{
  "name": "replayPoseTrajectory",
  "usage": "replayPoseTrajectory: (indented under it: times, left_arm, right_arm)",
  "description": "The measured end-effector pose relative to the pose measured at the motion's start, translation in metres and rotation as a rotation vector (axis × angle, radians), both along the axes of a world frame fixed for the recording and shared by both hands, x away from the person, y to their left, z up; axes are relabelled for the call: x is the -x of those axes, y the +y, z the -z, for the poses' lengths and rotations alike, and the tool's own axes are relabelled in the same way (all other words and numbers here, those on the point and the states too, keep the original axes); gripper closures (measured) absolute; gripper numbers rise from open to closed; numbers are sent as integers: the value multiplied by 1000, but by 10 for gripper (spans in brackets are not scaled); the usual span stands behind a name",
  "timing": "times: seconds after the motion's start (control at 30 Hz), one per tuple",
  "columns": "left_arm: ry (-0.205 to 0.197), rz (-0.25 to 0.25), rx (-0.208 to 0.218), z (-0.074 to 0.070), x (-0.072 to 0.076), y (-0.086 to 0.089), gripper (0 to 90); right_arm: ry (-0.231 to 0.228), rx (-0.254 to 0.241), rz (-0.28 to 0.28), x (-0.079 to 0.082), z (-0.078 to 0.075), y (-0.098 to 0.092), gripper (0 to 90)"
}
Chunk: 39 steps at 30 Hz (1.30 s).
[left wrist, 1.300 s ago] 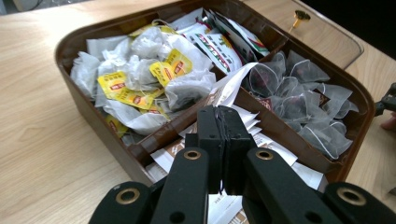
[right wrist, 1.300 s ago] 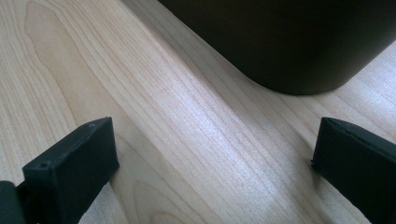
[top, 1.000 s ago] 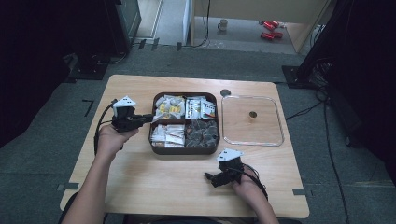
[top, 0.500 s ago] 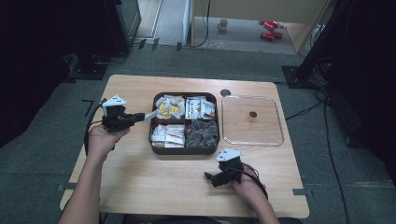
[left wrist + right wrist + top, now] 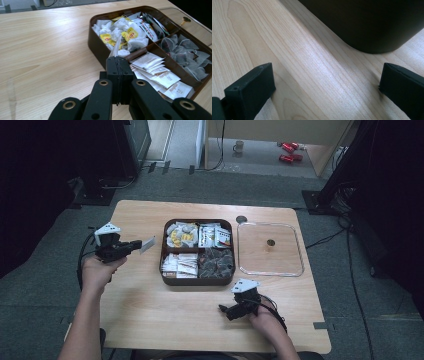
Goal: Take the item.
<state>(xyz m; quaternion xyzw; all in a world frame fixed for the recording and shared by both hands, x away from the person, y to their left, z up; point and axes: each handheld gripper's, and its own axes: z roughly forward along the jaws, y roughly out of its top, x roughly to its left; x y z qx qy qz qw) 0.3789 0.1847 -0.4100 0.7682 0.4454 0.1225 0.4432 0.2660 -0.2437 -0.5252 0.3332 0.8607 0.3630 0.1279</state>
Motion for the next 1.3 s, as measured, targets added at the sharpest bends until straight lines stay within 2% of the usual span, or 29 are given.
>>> replayPoseTrajectory:
  times: [0.2, 0.5, 0.9, 1.1, 1.27, 1.3]
  left_arm:
    - [19, -30, -6, 8, -3, 7, 900]
    - [65, -60, -33, 29, -17, 9, 900]
    - [83, -84, -54, 51, -31, 8, 900]
    - [105, -68, -56, 58, -32, 8, 900]
    - [127, -31, -73, 64, -31, 1, 900]
    - [127, -25, -62, 65, -31, 1, 900]
  right_arm:
    - [2, -1, -1, 0, 0, 0, 0]
    - [1, 0, -2, 0, 0, 0, 0]
    - [0, -1, -2, 0, 0, 0, 0]
    - [1, -1, -2, 0, 0, 0, 0]
    - [1, -1, -2, 0, 0, 0, 0]
    - [1, -1, -2, 0, 0, 0, 0]
